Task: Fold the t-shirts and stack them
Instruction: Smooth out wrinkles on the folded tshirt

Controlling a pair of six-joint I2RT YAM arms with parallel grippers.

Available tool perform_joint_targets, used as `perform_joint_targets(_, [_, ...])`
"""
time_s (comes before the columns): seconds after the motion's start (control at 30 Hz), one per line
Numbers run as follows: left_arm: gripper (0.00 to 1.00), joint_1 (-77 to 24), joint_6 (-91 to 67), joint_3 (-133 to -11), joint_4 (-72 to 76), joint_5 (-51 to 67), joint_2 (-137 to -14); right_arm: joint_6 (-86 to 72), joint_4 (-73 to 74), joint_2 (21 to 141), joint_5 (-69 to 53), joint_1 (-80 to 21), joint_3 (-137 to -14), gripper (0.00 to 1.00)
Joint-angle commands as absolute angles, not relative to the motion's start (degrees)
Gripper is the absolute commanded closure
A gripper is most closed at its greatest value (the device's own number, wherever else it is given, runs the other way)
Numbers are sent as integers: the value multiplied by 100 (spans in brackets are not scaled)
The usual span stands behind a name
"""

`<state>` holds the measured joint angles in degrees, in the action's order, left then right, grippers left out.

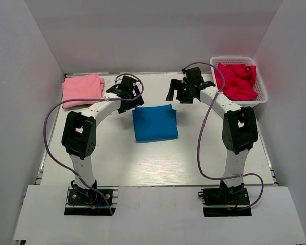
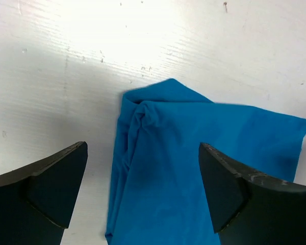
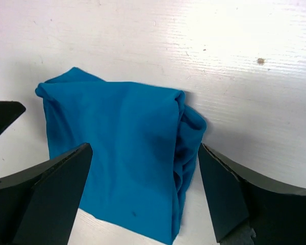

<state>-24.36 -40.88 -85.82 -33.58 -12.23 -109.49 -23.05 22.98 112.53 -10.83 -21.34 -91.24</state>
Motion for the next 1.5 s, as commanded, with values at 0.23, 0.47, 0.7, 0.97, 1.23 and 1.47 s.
perform_joint_targets(0.23, [0, -2540, -3648, -8052, -2164, -2, -10291, -2372, 1293, 10467, -2563, -2180, -8113, 10])
perform_joint_targets(0.47, [0, -2408, -3709, -7998, -1837, 571, -11284, -2865, 72, 11125, -2997, -2145, -7585, 10])
perform_joint_targets(0.7, [0, -2355, -3762, -8051, -2030, 414, -11865, -2962, -307, 11882, -2540, -2004, -7313, 10])
perform_joint_targets(0.97, [0, -2224, -3297, -8471, -2188, 676, -11515, -2585, -229, 11620, -2637, -1995, -7347, 10])
perform_joint_targets(1.23, [0, -2382, -3198, -7790, -2443, 554, -10293, -2417, -298, 9348, -2549, -2074, -6514, 10])
perform_joint_targets(1.47, [0, -2382, -3541, -6918, -2610, 378, -9896, -2452, -9, 7746, -2048, -2057, -5293, 10])
